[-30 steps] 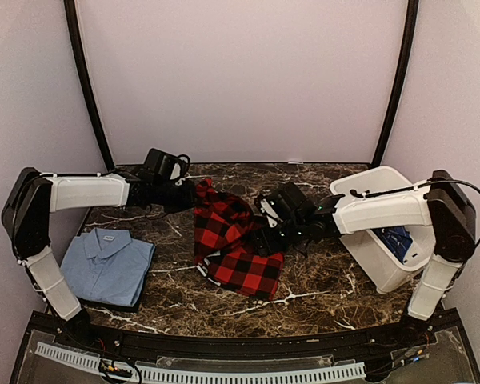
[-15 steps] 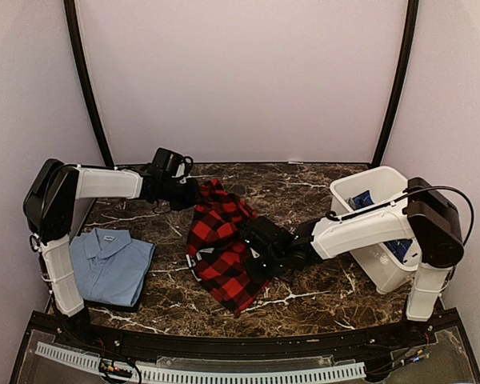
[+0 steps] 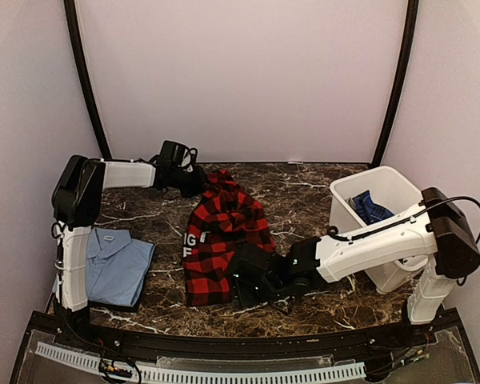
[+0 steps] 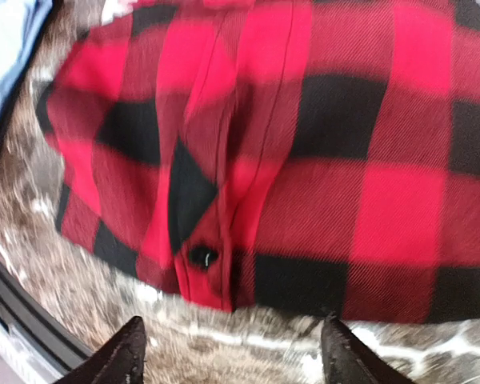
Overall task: Fold and stack the long sleeve shirts
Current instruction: Flatten out the square-folded shirt at the center of the board.
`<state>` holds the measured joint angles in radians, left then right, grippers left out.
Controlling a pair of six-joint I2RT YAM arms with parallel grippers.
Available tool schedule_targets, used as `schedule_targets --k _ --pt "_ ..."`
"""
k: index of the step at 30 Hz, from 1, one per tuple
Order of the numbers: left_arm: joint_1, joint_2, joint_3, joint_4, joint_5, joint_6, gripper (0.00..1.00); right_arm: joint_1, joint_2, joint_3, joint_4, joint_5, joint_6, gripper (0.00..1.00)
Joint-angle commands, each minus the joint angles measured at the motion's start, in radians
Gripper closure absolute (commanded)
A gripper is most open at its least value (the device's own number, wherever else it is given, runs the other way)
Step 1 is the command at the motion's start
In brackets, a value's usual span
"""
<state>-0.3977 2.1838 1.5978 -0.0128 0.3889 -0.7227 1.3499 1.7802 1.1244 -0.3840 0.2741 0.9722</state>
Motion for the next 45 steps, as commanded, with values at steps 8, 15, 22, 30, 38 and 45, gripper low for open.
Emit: schedule_targets --k 8,15,22,30,38,45 --pt "0.031 0.038 0.151 0.019 0.094 -0.023 0.94 -0.256 0.038 0.190 -0.015 0.038 -0.204 0.25" --pt "0.036 0.077 0.165 0.025 0.128 -0.053 0.95 -0.391 0.201 0.333 -0.027 0.014 -0.332 0.26" --pt "0.036 0.091 0.174 0.018 0.135 -0.058 0.95 -0.517 0.262 0.351 0.028 -0.005 -0.378 0.26" --pt "0.036 0.099 0.175 -0.018 0.141 -0.062 0.95 -0.547 0.313 0.351 0.094 -0.086 -0.430 0.29" --pt "0.036 0.106 0.168 -0.026 0.127 -0.064 0.95 -0.524 0.270 0.245 0.165 -0.121 -0.432 0.40" --pt "0.035 0.109 0.169 -0.027 0.116 -0.065 0.95 -0.514 0.237 0.218 0.151 -0.092 -0.441 0.48"
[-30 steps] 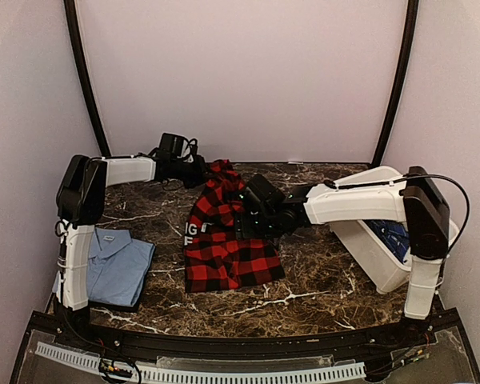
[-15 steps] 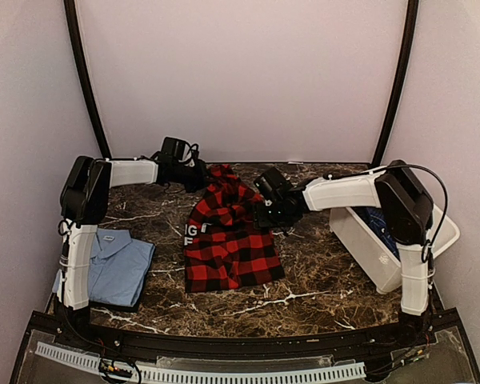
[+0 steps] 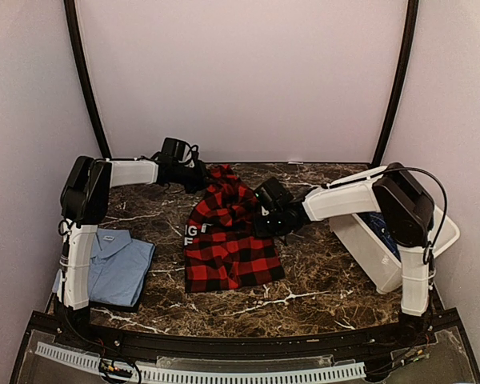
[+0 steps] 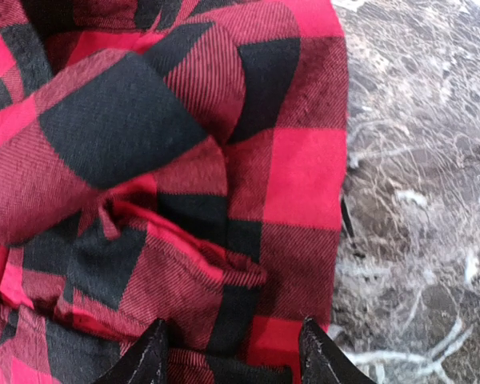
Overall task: Fold and stack the long sleeve shirts
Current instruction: Flatten out the square-folded shirt at the center of the board.
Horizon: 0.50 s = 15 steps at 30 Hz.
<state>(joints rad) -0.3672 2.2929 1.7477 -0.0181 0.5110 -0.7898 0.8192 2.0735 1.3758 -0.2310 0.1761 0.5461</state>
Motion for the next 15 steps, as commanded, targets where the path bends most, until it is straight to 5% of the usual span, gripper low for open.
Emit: schedule_targets --k 1,8,15 --pt "0.005 0.003 0.021 -0.021 -0.007 0.002 0.95 0.018 -0.066 -0.039 0.000 0.006 -0.016 0.47" --pt "0.004 0.030 0.060 -0.025 -0.005 -0.011 0.95 0.047 -0.096 -0.031 -0.027 0.053 -0.045 0.44" --pt "0.004 0.054 0.100 -0.055 -0.005 -0.008 0.95 0.047 -0.072 -0.032 -0.017 0.019 -0.050 0.58"
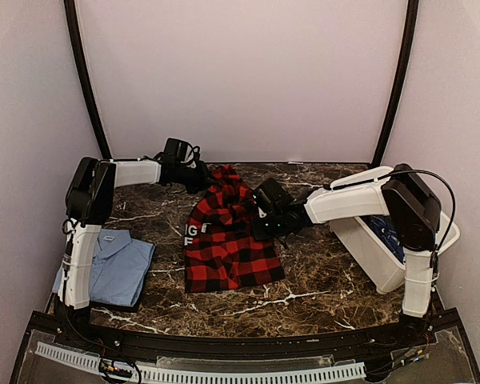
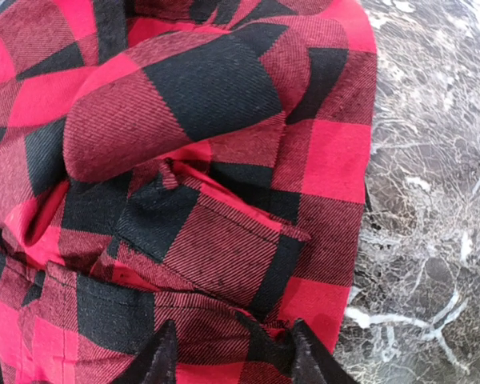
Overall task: Fold and stack the long sleeve shirts
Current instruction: Flatten out the square-folded shirt at the center of the board.
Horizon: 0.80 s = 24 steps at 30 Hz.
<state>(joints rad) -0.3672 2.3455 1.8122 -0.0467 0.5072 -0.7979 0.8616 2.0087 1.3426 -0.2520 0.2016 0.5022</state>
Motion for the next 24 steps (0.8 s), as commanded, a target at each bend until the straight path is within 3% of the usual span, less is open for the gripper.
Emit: schedule_targets --k 1,5,10,24 --pt "0.004 0.003 0.037 -0.025 -0.001 -0.001 0.95 0.005 -0.006 0.001 0.003 -0.010 -0.005 0.61" --pt "0.005 0.011 0.041 -0.026 -0.004 0.000 0.95 0.006 -0.016 -0.007 0.004 -0.024 -0.001 0.74" --pt "0.005 0.016 0.049 -0.030 -0.019 -0.004 0.96 0.013 -0.065 -0.032 0.014 -0.065 0.000 1.00" --pt "0.005 0.046 0.107 -0.026 -0.069 -0.006 0.97 0.167 -0.359 -0.170 0.002 -0.155 0.019 1.00"
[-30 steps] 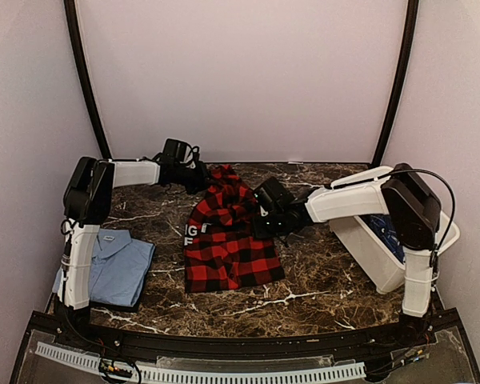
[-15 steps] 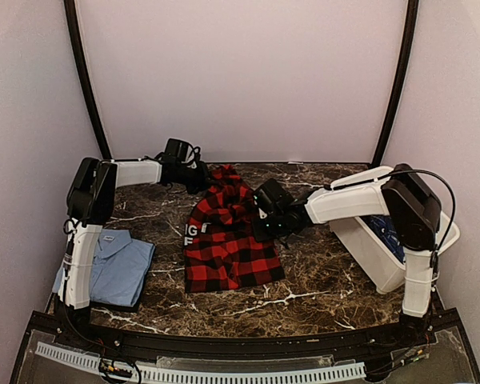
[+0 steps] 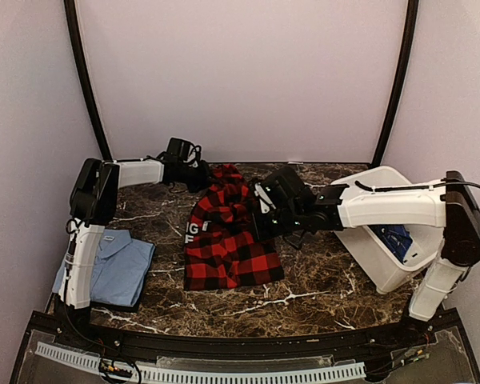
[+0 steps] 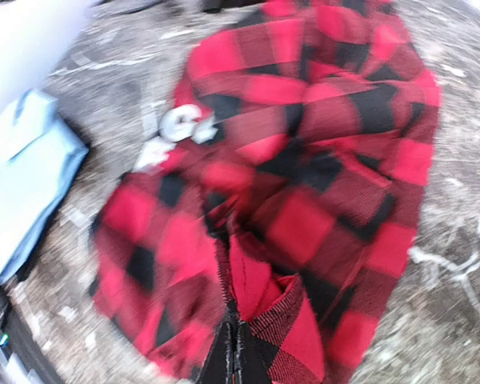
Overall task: Fold and stack the long sleeve shirts
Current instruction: Flatten out the square-folded shirt at the center of the board.
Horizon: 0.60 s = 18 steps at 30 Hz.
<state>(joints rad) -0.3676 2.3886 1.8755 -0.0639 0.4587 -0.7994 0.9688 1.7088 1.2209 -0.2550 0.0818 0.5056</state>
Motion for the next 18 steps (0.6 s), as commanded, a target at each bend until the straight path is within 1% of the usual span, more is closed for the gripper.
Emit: schedule_targets --k 1,6,9,12,16,18 --pt "0.006 0.009 0.053 -0.008 -0.021 -0.005 0.97 0.078 -0.073 -0.061 0.008 -0.032 0.019 1.00" --pt "0.006 0.043 0.118 -0.021 -0.017 -0.005 0.97 0.135 -0.147 -0.115 -0.037 -0.031 0.034 1.00" --pt "0.007 0.068 0.168 -0.052 -0.024 0.012 0.97 0.187 -0.210 -0.186 -0.047 -0.050 0.055 1.00" --pt "0.011 0.100 0.228 -0.067 -0.021 0.019 0.97 0.253 -0.267 -0.274 -0.051 -0.074 0.104 1.00" --pt "0.016 0.138 0.293 -0.076 -0.013 0.025 0.97 0.338 -0.343 -0.394 -0.055 -0.077 0.210 1.00" --pt "0.020 0.153 0.319 -0.075 -0.011 0.024 0.97 0.377 -0.377 -0.450 -0.044 -0.104 0.258 1.00"
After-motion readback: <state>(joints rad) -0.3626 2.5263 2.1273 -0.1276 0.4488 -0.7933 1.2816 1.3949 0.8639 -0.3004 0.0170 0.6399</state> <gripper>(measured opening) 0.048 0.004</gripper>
